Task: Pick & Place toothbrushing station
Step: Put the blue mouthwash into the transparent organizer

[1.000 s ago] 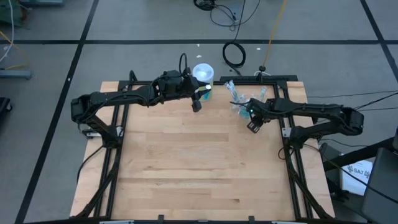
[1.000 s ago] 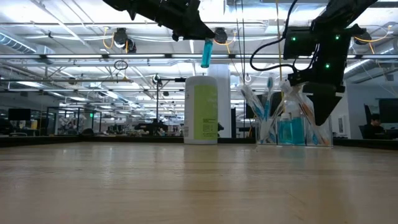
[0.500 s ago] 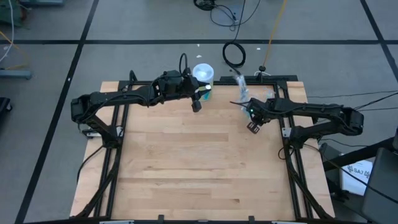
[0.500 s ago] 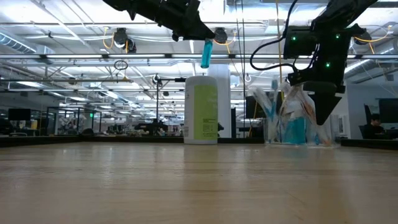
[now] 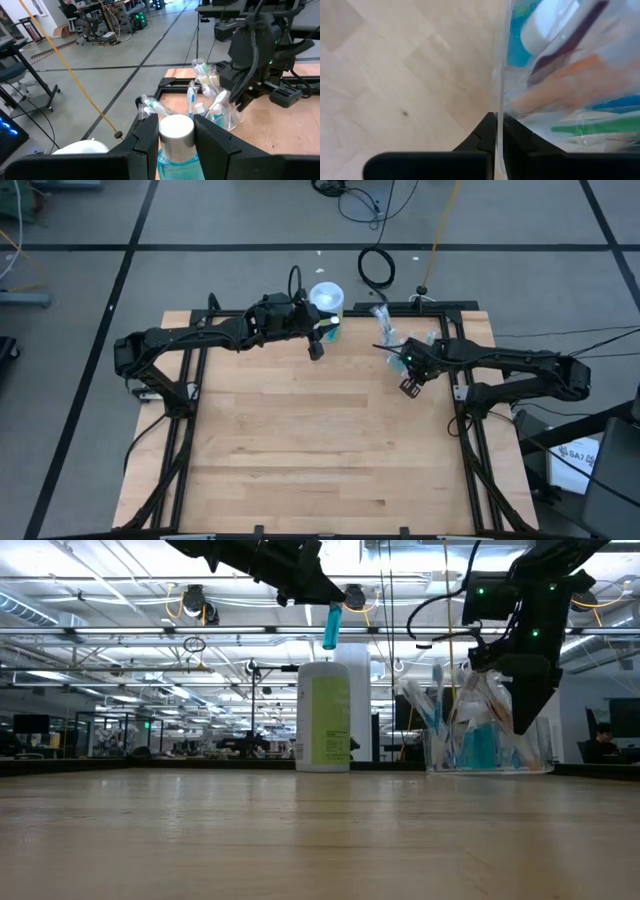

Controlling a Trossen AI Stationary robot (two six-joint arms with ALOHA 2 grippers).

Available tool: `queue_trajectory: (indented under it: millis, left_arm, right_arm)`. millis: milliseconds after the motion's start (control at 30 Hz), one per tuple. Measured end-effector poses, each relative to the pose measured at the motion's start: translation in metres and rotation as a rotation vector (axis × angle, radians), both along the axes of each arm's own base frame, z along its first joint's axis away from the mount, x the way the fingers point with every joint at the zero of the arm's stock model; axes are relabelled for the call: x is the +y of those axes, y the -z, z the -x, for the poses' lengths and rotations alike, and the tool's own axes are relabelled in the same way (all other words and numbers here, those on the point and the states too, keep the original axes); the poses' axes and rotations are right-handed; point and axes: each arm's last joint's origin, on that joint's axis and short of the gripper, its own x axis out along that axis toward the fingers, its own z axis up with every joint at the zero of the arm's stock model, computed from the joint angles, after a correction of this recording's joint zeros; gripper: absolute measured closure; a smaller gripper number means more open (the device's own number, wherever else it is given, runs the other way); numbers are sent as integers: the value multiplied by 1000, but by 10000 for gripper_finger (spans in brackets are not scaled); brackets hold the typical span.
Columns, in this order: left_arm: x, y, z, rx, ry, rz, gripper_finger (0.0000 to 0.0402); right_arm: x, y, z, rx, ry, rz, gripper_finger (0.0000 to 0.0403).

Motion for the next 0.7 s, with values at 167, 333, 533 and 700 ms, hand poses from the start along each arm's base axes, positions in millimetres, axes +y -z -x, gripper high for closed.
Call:
queue_trajectory:
  millis: [167,333,533,700]
  left_arm:
    - [0,0,0,0,0,1,297]
    - [0,0,0,-1,-1,2,297]
    - [0,0,0,1,-2,7,297]
    - [0,1,0,2,-2,11,297]
  right_arm:
    - [10,-4,-7,-86,-36,-22,397]
    - [29,-4,-16,-113,-78,-38,398]
    - [53,-6,-26,-190,-92,-19,398]
    - [71,-1,-33,-198,-116,-28,398]
